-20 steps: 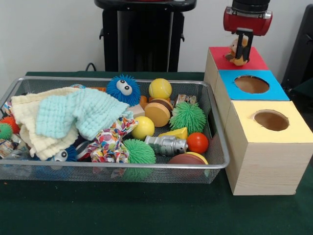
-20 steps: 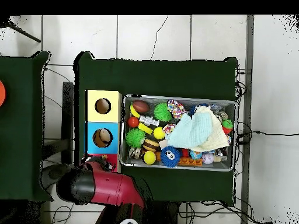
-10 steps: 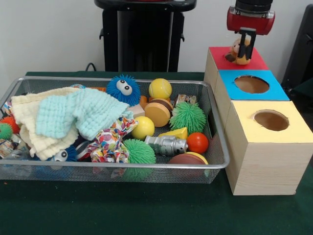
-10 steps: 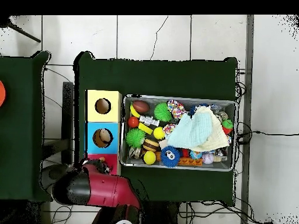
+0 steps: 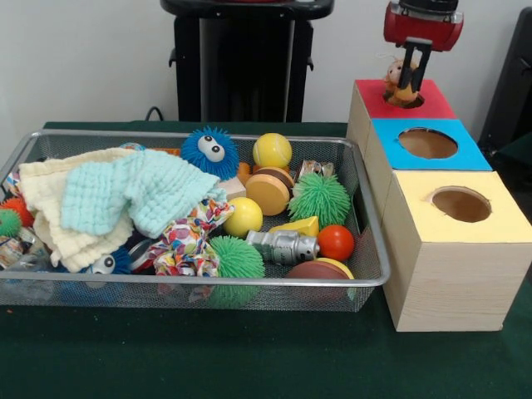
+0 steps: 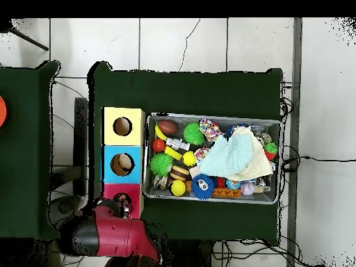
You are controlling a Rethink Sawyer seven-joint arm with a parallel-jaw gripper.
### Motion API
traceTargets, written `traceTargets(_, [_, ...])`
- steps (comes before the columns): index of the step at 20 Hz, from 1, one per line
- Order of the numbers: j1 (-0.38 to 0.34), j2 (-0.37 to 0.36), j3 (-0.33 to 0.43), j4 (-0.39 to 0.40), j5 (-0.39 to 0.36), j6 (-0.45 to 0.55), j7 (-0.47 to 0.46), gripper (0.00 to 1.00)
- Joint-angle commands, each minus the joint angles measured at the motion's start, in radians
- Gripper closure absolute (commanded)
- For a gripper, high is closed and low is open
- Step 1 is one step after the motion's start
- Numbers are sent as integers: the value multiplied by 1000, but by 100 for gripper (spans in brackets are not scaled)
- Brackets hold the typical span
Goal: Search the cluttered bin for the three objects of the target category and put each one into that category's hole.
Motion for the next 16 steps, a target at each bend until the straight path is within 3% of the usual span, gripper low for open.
traceTargets(1, [-16, 59, -30, -3, -41, 60, 147, 100])
traceTargets(9, [-83, 82, 52, 22, -50, -91, 136, 100])
traceTargets(10, [-98, 78, 74, 33, -43, -127, 150, 0])
traceTargets(16, [-72, 59, 54, 40, -29, -137, 181, 0])
